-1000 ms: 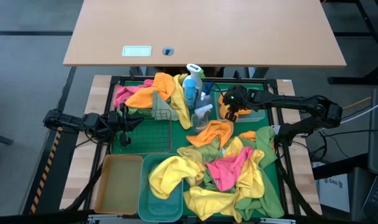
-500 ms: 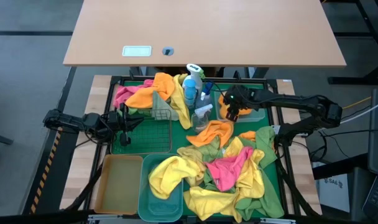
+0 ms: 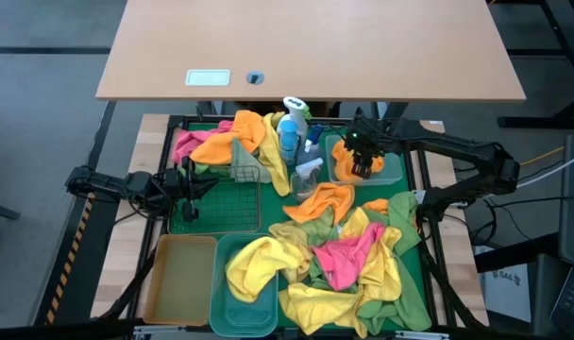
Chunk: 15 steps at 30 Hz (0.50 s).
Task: Sort microfiber towel by color & place in baskets
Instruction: Put the orange towel into the white bin
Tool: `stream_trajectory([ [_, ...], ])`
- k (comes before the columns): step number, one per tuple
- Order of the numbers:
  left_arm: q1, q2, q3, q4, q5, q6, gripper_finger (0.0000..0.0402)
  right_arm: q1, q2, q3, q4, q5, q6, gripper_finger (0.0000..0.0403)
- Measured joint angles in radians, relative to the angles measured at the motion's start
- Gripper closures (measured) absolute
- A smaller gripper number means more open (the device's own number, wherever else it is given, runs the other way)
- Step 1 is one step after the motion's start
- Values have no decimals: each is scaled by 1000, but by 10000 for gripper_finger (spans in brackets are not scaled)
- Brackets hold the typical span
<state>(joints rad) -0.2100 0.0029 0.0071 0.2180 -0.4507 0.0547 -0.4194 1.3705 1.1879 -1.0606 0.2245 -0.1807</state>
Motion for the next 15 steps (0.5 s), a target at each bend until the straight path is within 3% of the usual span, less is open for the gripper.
stream_trajectory([
  [5, 0, 0, 0, 0, 0, 0, 372, 1, 0, 90, -111, -29, 76, 210],
  [13, 0, 0, 0, 0, 0, 0, 372, 11, -1, 96, -136, -437, 152, 210],
  [15, 0, 0, 0, 0, 0, 0, 372, 38, 0, 77, -136, -488, 158, 210],
])
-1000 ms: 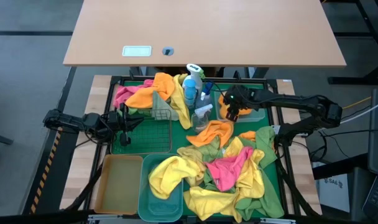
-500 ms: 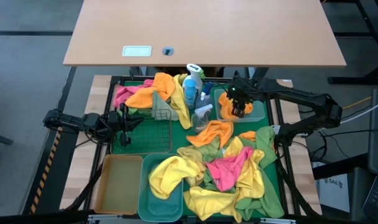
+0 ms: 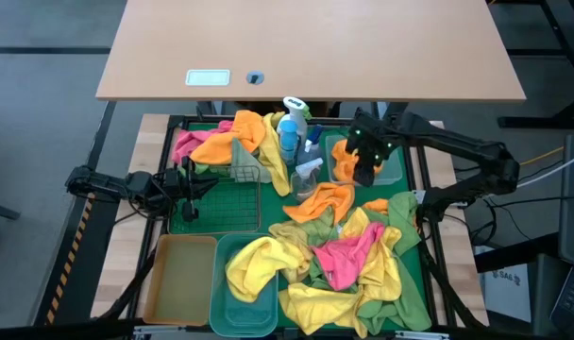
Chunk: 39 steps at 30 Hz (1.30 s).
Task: Sort microfiber towel by color & place in baskets
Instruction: Put the orange towel into the white bin
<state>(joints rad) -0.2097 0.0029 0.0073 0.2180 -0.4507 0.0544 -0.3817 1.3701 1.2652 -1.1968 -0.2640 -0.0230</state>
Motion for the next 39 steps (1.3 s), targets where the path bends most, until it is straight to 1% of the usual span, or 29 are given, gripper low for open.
stream_trajectory([
  [4, 0, 0, 0, 0, 0, 0, 372, 105, 0, -40, 28, 14, 1, 210],
  [10, 0, 0, 0, 0, 0, 0, 372, 272, 0, -128, 213, 99, 16, 210],
  [16, 0, 0, 0, 0, 0, 0, 372, 370, 0, -241, 355, 172, 15, 210],
  [19, 0, 0, 0, 0, 0, 0, 372, 389, 0, -285, 393, 209, 15, 210],
  [27, 0, 0, 0, 0, 0, 0, 372, 389, 0, -342, 394, 294, 14, 210],
  [32, 0, 0, 0, 0, 0, 0, 372, 389, 0, -374, 430, 299, 9, 210],
  [36, 0, 0, 0, 0, 0, 0, 372, 389, 0, -404, 497, 299, -91, 210],
  [39, 0, 0, 0, 0, 0, 0, 372, 389, 0, -411, 512, 308, -109, 221],
])
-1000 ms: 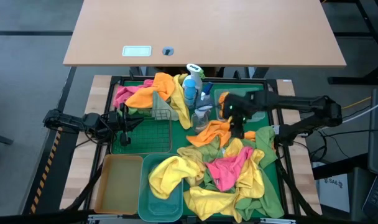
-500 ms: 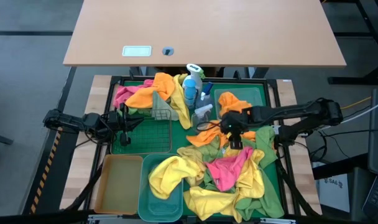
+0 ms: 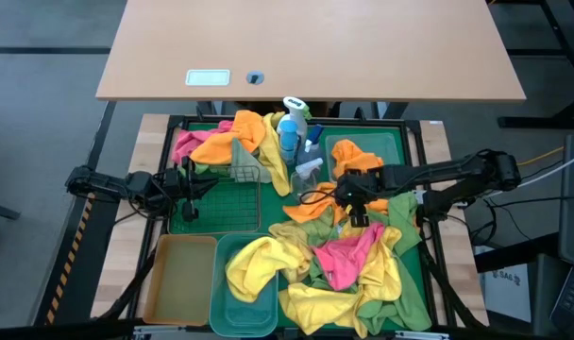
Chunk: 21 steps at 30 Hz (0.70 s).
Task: Sort microfiber towel by color & place in baskets
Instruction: Put the orange towel into the white bin
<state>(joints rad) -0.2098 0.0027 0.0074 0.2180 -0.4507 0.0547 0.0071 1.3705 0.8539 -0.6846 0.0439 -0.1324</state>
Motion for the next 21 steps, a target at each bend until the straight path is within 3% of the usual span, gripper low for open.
stream_trajectory([
  [3, 0, 0, 0, 0, 0, 0, 372, 0, 0, 0, 0, 1, 0, 258],
  [10, 0, 0, 0, 0, 0, 0, 373, -1, 0, 0, 0, -61, -1, 392],
  [15, 0, 0, 0, 0, 0, 0, 373, -1, 0, 24, -23, -93, 4, 379],
  [21, 0, 0, 0, 0, 0, 0, 373, -1, 0, 187, -177, -97, 4, 397],
])
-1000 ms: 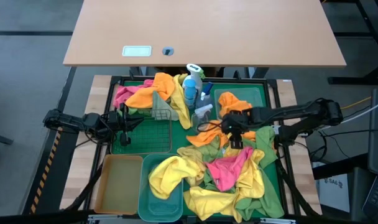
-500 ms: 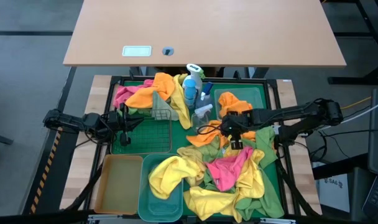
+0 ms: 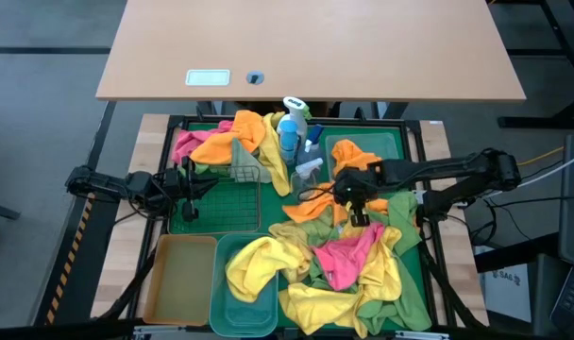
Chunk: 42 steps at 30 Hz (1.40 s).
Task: Sort microfiber towel by color & place in baskets
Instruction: Put the orange towel into the white bin
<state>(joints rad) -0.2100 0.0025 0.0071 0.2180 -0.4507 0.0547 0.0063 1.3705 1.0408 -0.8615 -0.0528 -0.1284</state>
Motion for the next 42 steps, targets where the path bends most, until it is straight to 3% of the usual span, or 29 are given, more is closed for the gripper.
stream_trajectory([
  [10, 0, 0, 0, 0, 0, 0, 373, 0, 0, 413, -348, 124, -8, 397],
  [19, 0, 0, 0, 0, 0, 0, 373, 0, 0, 766, -474, 277, -8, 399],
  [26, 0, 0, 0, 0, 0, 0, 373, 0, 0, 990, -560, 462, -8, 401],
  [35, 0, 0, 0, 0, 0, 0, 373, -20, -6, 1147, -580, 724, -19, 401],
  [42, 0, 0, 0, 0, 0, 0, 373, -199, -20, 1136, -656, 658, -4, 402],
])
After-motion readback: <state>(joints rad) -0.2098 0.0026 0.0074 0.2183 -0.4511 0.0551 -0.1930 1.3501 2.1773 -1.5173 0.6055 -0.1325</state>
